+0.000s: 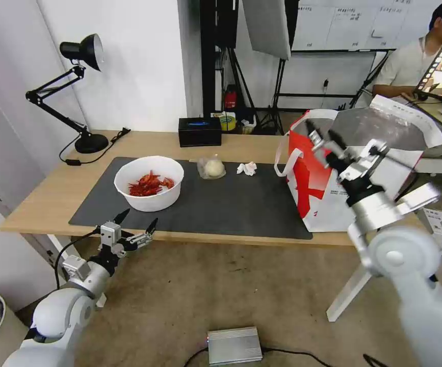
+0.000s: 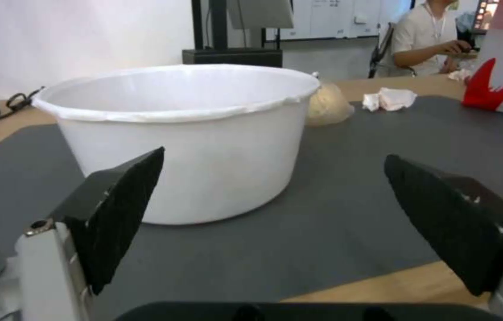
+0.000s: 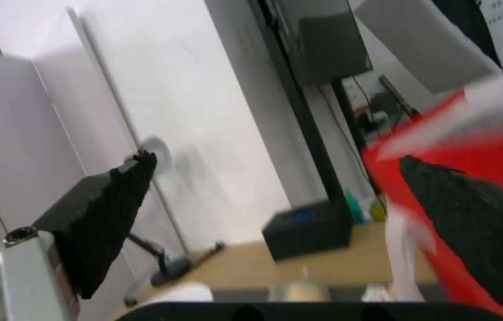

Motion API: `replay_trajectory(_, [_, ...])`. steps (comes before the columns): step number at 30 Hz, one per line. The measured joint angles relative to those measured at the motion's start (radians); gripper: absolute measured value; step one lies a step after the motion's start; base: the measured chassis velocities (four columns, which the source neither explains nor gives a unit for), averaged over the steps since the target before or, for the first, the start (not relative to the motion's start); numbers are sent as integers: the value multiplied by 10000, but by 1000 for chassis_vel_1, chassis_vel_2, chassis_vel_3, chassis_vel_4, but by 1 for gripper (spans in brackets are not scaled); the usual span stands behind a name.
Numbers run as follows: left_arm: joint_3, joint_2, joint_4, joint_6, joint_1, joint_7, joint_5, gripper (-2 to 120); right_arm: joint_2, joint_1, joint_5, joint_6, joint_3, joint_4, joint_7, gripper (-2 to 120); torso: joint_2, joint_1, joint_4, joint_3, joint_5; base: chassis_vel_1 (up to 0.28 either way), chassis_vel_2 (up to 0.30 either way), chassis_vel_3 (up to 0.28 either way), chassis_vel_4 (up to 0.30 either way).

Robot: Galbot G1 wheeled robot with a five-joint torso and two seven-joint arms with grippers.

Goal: Pick up the trash from the table and place it into the takeout bag.

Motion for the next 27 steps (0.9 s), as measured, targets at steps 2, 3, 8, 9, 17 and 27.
replay_trajectory(2, [-43, -54, 34, 0, 12, -11, 12, 100, 267, -476, -614, 249, -173, -29, -23, 100, 0, 0, -1, 0, -2, 0, 0, 0, 0])
replay_trajectory(3, [-43, -54, 34, 0, 12, -11, 12, 100, 267, -476, -614, 249, -173, -29, -23, 100, 0, 0, -1, 0, -2, 0, 0, 0, 0])
replay_trajectory(8, [-159, -231, 90, -2, 93, -20, 117, 100, 872, -1187, -1876, 1041, -554, -229, 75, 100, 0, -1, 0, 0, -1, 0, 0, 0, 0])
replay_trajectory(9, [-159, -231, 90, -2, 93, -20, 117, 100, 872, -1187, -1876, 1041, -554, -229, 75, 100, 0, -1, 0, 0, -1, 0, 0, 0, 0])
replay_trajectory(17, [-380, -592, 124, -3, 132, -232, 328, 100, 1314, -1940, -3069, 1761, -590, -549, 332, 100, 0, 0, 0, 0, -1, 0, 0, 0, 0])
replay_trajectory(27, [-663, -794, 107, -117, 326, -241, 214, 100, 2079, -2642, -4483, 2380, -792, -991, 479, 100, 0, -1, 0, 0, -1, 0, 0, 0, 0])
